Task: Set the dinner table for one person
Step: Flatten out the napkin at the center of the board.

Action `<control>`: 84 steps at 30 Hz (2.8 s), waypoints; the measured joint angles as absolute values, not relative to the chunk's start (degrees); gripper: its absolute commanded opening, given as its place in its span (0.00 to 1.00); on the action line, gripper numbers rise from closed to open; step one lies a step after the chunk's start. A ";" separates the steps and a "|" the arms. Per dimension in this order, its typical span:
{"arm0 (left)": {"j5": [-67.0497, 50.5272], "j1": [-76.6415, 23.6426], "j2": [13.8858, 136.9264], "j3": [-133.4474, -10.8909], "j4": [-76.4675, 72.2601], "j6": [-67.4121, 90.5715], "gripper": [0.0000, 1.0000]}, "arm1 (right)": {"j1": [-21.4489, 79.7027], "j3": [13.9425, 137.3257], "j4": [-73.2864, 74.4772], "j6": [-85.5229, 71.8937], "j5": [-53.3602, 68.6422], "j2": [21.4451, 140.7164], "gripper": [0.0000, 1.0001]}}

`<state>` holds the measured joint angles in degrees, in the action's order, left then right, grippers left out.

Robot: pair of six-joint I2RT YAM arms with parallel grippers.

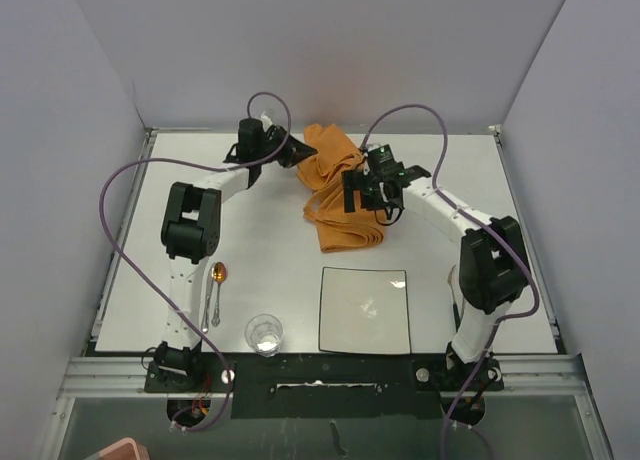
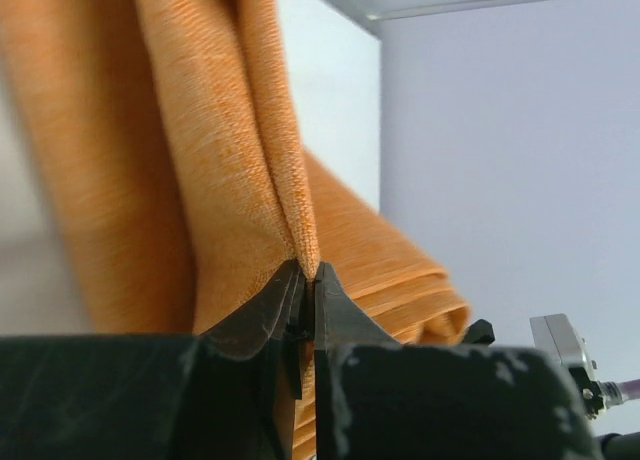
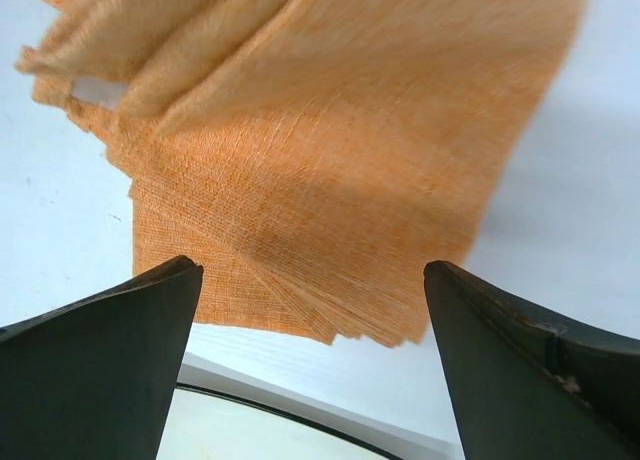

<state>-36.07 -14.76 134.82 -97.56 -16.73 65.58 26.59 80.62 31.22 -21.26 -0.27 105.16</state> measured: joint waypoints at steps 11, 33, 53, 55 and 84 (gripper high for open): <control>-34.79 -20.29 139.57 -118.72 -13.61 68.27 0.00 | 22.85 75.53 28.97 -21.23 -4.27 90.85 1.00; -38.57 -27.64 153.36 -124.66 -36.25 84.49 0.75 | 22.85 70.37 26.28 -19.97 -3.84 85.03 1.00; -29.76 -14.85 122.21 -102.35 7.25 37.34 0.98 | 24.14 71.68 25.80 -18.04 -0.19 88.29 0.99; -28.95 -14.48 120.27 -99.13 8.16 35.68 0.98 | 24.40 72.03 25.82 -17.82 0.03 88.60 0.99; -46.81 -14.35 123.35 -63.57 -31.75 57.93 0.94 | 24.01 73.52 25.82 -14.98 0.43 88.62 0.99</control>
<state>-46.81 -14.35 123.35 -63.57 -31.75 57.93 24.01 73.52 25.82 -14.98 0.43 88.62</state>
